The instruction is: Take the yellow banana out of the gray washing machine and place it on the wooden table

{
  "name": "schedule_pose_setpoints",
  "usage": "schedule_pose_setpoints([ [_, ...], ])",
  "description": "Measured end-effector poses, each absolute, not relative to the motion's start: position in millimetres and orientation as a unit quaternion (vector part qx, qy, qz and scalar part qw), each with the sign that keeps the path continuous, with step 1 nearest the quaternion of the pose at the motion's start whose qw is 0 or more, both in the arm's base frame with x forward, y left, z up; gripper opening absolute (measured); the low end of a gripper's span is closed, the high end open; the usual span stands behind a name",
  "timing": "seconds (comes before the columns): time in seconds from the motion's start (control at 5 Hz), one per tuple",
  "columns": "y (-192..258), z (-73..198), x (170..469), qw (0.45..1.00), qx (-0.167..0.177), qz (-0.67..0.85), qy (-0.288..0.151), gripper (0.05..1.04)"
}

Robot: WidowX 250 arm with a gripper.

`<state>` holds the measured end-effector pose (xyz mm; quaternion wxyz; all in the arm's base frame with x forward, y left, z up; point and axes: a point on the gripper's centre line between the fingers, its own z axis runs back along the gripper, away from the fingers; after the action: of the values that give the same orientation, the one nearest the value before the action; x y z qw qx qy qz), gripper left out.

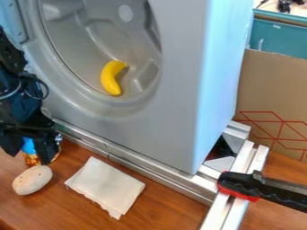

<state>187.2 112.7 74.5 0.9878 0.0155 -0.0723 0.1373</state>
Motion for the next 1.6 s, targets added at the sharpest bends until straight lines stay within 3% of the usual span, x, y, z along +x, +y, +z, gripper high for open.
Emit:
schedule_pose_setpoints([
  [0.2, 112, 72, 186, 0.988, 0.013, 0.14, -0.068, 1.001],
  [0.4, 105, 85, 193, 0.982, 0.01, 0.159, -0.102, 1.001],
  [1.2, 86, 132, 295, 0.953, -0.007, 0.195, -0.233, 1.001],
  [1.4, 96, 135, 308, 0.948, -0.005, 0.21, -0.241, 1.001],
  [1.6, 114, 131, 319, 0.943, 0.026, 0.239, -0.229, 1.001],
])
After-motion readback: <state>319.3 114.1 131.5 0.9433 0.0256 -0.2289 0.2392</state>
